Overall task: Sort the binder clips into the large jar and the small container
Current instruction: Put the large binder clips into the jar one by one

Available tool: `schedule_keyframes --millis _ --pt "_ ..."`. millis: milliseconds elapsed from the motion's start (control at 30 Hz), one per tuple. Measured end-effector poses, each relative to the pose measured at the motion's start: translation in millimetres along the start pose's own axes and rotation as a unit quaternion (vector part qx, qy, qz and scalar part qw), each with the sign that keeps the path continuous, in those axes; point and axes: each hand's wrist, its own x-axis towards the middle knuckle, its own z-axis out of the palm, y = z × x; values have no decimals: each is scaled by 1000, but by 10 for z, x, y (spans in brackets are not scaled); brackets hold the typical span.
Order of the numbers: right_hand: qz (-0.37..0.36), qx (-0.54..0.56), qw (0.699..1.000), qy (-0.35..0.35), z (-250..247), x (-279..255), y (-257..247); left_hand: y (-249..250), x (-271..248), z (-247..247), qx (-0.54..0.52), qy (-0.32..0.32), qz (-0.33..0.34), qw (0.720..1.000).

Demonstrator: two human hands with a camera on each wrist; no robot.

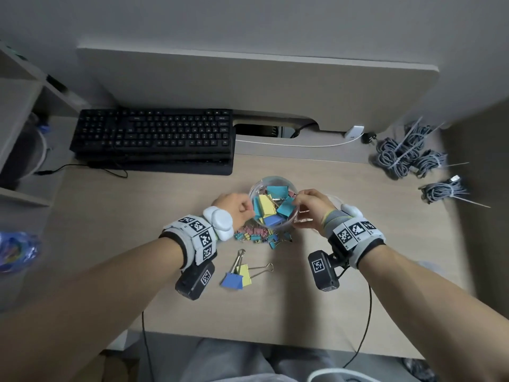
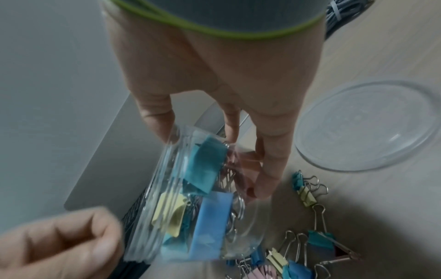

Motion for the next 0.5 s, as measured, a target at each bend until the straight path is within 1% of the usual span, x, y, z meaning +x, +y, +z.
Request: schedule_keyframes --millis 100,200,300,367,500 --pt "7 -5 1000 8 61 58 0 -240 -100 80 70 -71 -32 995" --pt "12 -6 1000 -1 144 72 7 -428 -187 327 132 -151 -60 978" --pt "15 -15 1000 -12 228 116 37 -536 -257 617 170 -208 -78 960" --pt "14 -16 1000 -14 245 123 48 -569 -291 779 195 -218 -66 954" --pt "19 -21 999 -20 259 168 114 -598 -359 959 208 -219 -31 953"
